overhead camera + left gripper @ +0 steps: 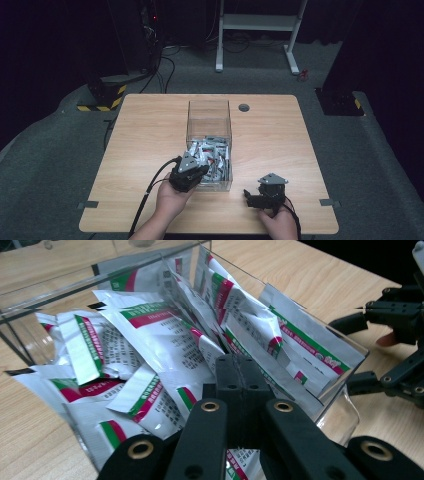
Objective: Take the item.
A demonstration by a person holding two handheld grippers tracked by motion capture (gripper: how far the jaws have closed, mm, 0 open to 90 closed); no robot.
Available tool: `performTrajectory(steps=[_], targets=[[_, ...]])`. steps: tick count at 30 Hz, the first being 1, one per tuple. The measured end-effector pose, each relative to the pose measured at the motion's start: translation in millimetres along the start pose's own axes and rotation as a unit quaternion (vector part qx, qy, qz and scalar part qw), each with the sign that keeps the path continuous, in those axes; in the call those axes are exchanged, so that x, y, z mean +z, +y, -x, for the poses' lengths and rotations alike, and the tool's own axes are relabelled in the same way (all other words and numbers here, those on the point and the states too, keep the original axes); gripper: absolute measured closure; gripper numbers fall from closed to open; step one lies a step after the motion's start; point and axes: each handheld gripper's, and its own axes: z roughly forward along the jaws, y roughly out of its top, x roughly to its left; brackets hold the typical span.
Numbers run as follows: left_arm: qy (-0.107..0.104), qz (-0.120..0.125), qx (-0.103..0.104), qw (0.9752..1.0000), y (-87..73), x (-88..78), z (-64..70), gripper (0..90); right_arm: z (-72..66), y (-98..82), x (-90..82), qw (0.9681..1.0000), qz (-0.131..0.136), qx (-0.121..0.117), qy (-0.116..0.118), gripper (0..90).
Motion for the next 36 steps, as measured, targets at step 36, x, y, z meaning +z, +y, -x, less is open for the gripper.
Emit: performTrajectory(steps=[36], targets=[[0.01,0.064,-0.008,0.9979,1.3,-24.3,-7.3,90.0,0.1,0.0,0.1,1.0,0.001,-0.002,0.0,7.9]])
